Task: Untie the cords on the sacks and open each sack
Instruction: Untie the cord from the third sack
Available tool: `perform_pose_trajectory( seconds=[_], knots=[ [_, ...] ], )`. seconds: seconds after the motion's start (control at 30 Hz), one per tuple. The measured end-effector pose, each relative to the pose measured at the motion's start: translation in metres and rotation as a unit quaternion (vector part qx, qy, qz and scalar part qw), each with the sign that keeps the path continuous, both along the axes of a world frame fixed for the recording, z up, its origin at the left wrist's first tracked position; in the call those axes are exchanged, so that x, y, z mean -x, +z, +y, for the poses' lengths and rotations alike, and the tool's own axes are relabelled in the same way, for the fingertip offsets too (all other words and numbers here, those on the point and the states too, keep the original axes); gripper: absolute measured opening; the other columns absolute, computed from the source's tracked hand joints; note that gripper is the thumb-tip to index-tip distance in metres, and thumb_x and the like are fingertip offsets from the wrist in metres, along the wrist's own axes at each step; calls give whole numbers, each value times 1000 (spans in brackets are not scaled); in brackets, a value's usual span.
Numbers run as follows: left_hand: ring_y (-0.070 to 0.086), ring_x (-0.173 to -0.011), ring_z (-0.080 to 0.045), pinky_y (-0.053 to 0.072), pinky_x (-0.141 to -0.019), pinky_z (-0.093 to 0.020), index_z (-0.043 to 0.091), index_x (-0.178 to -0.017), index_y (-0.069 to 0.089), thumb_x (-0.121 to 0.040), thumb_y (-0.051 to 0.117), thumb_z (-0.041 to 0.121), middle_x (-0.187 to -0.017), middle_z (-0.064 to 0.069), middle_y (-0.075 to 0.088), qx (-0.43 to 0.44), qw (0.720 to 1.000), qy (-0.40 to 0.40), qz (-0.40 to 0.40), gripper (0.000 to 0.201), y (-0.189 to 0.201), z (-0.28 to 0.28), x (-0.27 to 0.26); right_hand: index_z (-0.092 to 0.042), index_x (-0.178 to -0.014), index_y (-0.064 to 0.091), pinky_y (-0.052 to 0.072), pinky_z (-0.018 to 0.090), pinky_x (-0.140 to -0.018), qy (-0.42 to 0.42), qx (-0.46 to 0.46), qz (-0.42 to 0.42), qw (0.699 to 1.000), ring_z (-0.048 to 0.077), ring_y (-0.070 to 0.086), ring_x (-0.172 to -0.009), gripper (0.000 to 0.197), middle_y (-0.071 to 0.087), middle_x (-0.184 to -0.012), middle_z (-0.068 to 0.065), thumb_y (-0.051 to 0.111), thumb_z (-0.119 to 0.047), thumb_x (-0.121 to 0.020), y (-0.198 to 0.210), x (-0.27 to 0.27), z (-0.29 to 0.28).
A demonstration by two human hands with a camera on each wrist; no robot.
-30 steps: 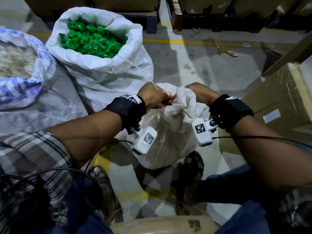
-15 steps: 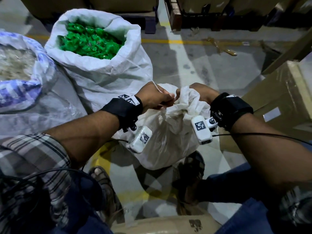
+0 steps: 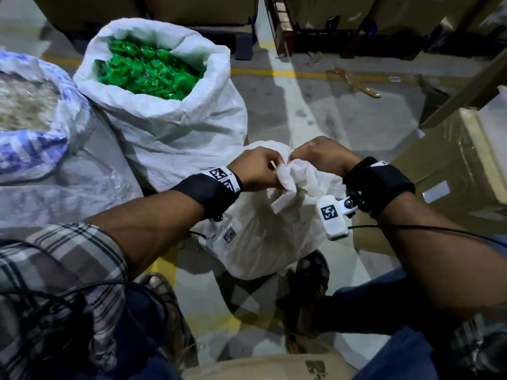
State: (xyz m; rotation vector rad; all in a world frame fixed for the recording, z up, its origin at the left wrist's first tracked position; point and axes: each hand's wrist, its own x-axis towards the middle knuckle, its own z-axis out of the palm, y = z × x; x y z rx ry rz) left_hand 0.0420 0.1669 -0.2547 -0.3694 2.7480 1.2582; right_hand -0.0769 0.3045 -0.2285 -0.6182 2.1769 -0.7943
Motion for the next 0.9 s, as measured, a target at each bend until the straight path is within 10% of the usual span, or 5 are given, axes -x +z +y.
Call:
perform_pose_trajectory(
  seconds=[0.1,0.33,0.47,0.73,0.9],
  knots=[
    [55,-77,-15,36,-66,-23,29,-80,59,-77,74,29,-79,10,57,78,997,-28,4,15,-7,7,-3,7,-75,67,34,24,-51,15,19,1,1000,16,44,-52,20,55,-61,6,67,-11,-82,3,-6,5],
    [52,-78,-24,36,-62,-32,28,-74,45,-80,64,17,-80,5,47,166,981,-50,82,22,-23,-3,-11,-13,-78,77,41,8,-50,105,-37,153,982,-1,53,-48,7,64,-53,-11,70,-11,-77,-5,-20,10],
    [54,-77,-18,39,-65,-29,29,-76,56,-74,69,15,-81,5,57,85,991,-49,93,18,-26,-8,-13,-10,-84,77,55,27,-61,124,-14,63,990,11,59,-58,16,68,-67,3,66,1,-84,-4,-14,14],
    [53,-79,-14,41,-72,-23,0,-95,68,-88,63,-5,-89,-8,62,-105,993,-56,16,10,-7,-25,-7,-6,-88,71,40,36,-75,79,114,-70,988,24,50,-80,11,61,-88,16,63,-2,-94,-1,-5,22],
    [49,-70,-14,38,-66,-26,21,-77,66,-85,61,5,-74,2,58,-233,971,-34,-34,19,3,-29,-1,6,-94,65,48,25,-76,56,148,-95,983,13,61,-75,14,67,-84,8,53,11,-91,-4,-2,15]
  ],
)
